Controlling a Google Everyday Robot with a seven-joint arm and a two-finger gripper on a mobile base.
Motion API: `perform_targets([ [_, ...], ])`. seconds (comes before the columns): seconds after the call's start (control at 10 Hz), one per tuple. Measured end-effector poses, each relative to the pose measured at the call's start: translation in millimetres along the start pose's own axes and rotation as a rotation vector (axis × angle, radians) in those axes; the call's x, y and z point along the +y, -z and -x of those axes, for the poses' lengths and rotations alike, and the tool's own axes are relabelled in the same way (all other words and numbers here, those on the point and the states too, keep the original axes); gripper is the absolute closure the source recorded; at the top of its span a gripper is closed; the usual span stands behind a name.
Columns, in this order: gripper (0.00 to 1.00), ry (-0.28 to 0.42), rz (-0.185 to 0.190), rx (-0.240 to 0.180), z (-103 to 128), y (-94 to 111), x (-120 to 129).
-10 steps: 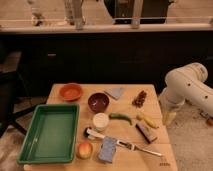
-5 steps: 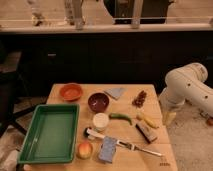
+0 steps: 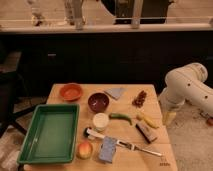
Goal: Place apple in red bowl
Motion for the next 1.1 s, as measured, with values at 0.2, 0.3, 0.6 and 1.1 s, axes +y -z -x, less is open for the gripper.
perform_targets([
  [0.2, 0.2, 0.0, 0.0, 0.0, 0.0, 0.0, 0.0],
  [0.3, 0.2, 0.0, 0.0, 0.0, 0.0, 0.0, 0.0],
  [0.6, 0.2, 0.011, -0.007, -0.005, 1.2, 0.9, 0.3],
  [1.1, 0.2, 0.462, -0.046, -0.08, 61.9, 11.1, 23.1],
])
